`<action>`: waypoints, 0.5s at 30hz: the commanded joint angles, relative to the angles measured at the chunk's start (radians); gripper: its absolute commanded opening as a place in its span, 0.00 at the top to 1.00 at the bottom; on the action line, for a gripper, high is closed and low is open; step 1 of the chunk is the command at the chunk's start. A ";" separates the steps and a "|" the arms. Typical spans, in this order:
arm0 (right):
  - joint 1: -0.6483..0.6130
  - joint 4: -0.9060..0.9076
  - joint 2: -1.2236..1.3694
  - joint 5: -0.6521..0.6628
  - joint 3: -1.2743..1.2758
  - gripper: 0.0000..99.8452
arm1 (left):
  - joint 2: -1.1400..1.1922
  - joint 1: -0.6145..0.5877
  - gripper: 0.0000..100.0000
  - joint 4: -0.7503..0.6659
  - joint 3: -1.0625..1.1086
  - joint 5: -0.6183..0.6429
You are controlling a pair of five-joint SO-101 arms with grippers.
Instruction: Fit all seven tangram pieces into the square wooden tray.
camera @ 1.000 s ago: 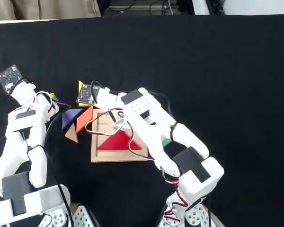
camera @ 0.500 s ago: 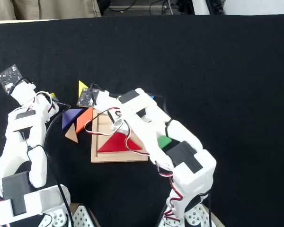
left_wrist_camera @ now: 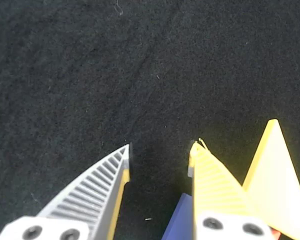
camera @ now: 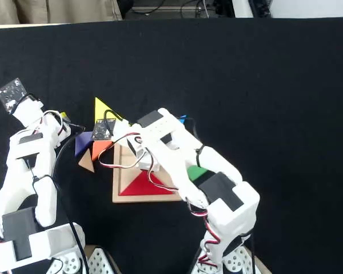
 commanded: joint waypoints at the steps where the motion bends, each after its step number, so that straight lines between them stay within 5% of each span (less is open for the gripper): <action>1: 0.068 0.005 -0.113 0.006 0.010 0.99 | -0.005 -0.007 0.80 -0.012 -0.059 0.003; 12: 0.140 -0.101 -0.185 0.002 0.173 0.99 | -0.005 -0.001 0.80 -0.005 -0.074 0.003; 15: 0.192 -0.084 -0.286 -0.095 0.150 0.99 | -0.006 0.024 0.80 0.003 -0.091 0.009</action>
